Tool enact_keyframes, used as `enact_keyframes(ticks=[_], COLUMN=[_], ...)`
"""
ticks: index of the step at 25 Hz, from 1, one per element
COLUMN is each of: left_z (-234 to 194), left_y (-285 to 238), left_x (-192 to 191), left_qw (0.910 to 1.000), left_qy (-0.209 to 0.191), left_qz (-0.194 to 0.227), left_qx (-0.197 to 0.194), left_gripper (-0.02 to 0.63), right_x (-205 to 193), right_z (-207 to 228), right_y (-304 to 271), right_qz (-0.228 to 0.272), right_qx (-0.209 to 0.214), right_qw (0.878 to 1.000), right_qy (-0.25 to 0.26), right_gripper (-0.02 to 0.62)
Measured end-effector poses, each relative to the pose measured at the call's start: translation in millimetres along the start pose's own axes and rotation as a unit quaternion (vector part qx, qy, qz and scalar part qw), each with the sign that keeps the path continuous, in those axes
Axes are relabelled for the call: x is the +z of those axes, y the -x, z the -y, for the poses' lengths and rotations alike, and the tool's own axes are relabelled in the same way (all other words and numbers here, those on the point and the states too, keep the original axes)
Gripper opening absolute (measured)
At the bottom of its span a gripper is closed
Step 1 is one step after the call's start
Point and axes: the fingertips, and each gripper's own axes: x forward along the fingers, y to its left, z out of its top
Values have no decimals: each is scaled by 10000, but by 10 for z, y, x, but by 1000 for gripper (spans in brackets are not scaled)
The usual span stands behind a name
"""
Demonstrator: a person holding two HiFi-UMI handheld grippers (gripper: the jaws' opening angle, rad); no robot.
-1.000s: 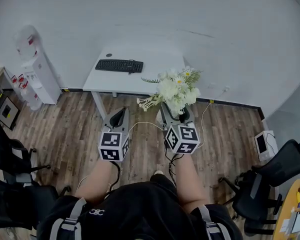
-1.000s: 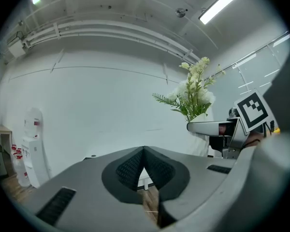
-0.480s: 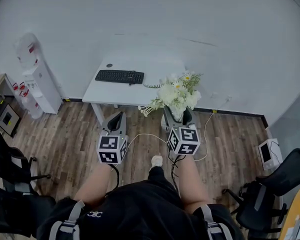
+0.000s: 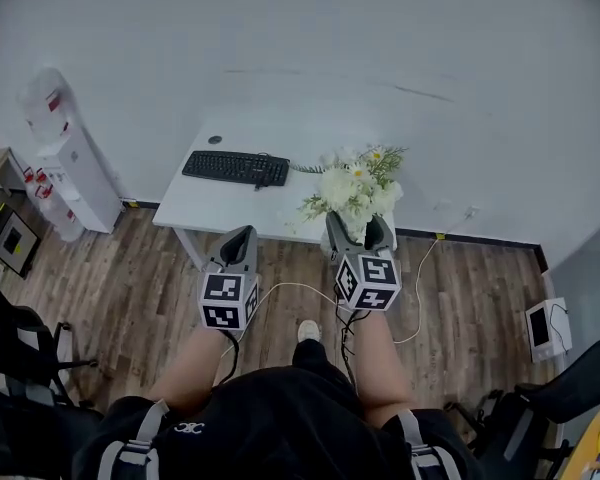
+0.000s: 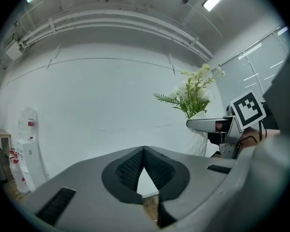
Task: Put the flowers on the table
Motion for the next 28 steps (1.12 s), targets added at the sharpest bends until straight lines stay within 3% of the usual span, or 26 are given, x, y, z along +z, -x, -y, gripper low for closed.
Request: enact_keyframes(ticks=[19, 28], left_z=[-343, -637], left_y=[-3242, -4119], left_x=[170, -4], left_qw=[9990, 9963], left_qy=[70, 191], left_qz=[-431, -763], left_qx=[112, 333], left_gripper=[0, 0], right_x=[-154, -382], right_z=[1664, 2117], right_y=[-2911, -3981], right_qz=[-166, -257], right_qx=[311, 469], right_qw=[9992, 9979], right_qy=[-200, -362], right_gripper=[325, 327])
